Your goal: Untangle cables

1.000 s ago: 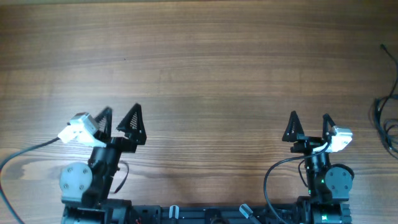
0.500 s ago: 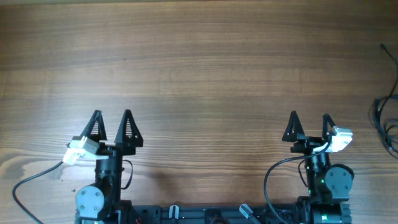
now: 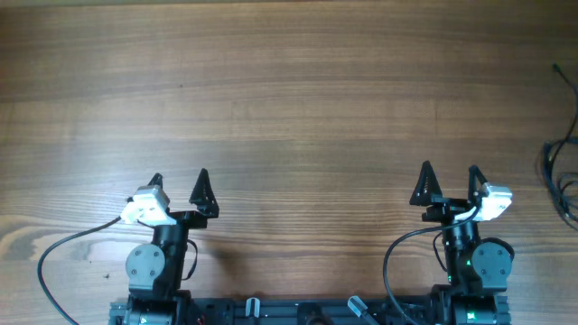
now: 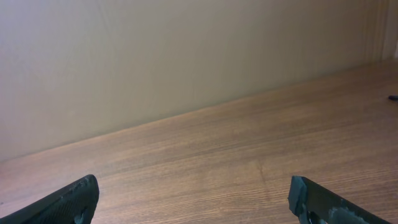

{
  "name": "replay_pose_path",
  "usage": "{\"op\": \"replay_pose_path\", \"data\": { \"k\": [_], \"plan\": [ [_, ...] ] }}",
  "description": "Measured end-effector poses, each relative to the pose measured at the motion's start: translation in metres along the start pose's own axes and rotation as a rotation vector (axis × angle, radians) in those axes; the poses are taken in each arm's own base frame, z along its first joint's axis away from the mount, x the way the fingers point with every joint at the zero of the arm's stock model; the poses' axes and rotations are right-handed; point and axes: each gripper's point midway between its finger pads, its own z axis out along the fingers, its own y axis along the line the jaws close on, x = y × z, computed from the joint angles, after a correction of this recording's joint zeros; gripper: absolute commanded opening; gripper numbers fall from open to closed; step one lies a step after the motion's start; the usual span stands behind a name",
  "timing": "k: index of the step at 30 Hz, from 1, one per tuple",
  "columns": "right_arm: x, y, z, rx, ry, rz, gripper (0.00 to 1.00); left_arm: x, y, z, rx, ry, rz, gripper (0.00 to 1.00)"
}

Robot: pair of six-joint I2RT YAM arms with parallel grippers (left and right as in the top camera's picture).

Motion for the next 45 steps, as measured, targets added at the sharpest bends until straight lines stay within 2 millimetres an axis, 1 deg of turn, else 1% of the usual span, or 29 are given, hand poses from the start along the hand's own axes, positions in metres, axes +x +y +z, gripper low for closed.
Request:
{"op": "replay_pose_path", "data": {
  "k": [45],
  "plan": [
    [0.0000,0.0001,0.0000,0.000,0.000,0.000,1.00,0.0000,0.0007,0.0000,0.004,0.002,0.017,1.00]
  ]
}}
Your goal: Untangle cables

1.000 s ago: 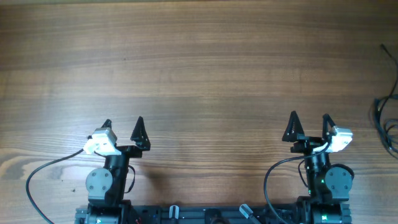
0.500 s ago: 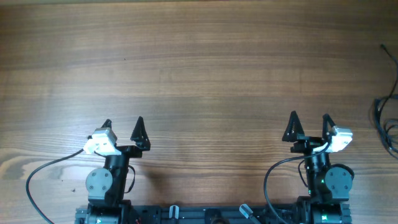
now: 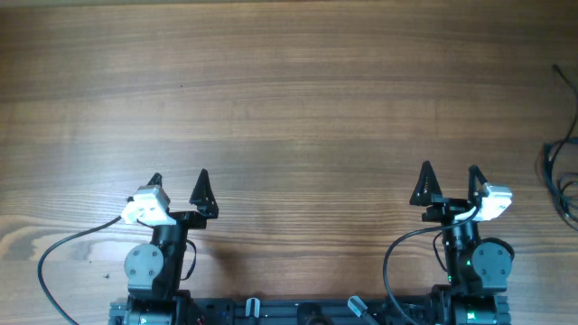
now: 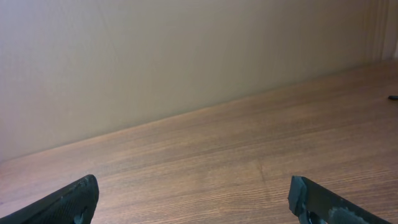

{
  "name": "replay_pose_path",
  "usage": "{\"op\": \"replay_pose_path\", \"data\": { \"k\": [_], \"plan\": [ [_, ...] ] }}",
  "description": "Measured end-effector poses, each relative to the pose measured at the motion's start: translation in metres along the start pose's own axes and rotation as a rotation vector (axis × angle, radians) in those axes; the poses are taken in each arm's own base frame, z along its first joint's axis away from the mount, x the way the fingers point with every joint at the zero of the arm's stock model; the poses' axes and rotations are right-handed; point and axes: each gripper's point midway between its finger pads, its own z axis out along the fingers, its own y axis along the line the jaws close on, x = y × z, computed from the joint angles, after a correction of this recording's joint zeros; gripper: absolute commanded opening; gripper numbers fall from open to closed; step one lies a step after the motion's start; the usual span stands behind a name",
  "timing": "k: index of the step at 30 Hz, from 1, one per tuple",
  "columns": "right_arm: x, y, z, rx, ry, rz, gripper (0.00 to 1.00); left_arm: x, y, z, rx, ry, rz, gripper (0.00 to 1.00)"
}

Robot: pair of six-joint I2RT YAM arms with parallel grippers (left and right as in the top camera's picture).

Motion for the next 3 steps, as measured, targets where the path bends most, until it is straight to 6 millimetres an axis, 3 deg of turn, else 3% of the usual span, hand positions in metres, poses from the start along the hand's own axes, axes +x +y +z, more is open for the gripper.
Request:
{"op": "replay_pose_path", "data": {
  "k": [3],
  "plan": [
    [0.0000,0.0000,0.0000,0.000,0.000,0.000,1.00,0.0001,0.0000,0.0000,0.000,0.000,0.000,1.00]
  ]
}}
